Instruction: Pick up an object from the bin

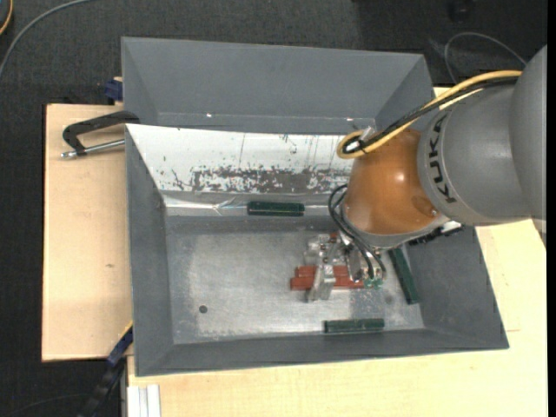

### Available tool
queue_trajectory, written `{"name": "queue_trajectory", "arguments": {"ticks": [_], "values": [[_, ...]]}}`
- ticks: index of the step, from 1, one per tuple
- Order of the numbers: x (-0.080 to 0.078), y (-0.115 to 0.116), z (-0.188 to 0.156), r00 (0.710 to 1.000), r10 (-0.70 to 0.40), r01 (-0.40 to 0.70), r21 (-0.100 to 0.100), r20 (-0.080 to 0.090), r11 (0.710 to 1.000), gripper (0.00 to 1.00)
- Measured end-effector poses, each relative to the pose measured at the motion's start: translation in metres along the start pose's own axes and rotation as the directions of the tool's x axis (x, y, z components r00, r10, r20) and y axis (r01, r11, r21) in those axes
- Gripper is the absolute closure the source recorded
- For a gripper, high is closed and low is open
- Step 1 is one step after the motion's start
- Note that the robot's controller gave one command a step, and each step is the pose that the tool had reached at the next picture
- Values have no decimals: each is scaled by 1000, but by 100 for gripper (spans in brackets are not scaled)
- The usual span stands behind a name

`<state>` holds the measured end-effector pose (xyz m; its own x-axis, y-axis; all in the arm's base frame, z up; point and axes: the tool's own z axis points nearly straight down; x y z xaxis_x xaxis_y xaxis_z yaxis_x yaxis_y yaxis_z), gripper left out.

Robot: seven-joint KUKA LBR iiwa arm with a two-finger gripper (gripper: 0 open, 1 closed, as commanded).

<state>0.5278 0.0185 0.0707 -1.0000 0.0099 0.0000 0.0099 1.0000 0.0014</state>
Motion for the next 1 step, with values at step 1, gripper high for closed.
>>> {"name": "queue_trajectory", "arguments": {"ticks": [1], "values": [[18,20,-182,998,-60,60,0,14,998,100]]}}
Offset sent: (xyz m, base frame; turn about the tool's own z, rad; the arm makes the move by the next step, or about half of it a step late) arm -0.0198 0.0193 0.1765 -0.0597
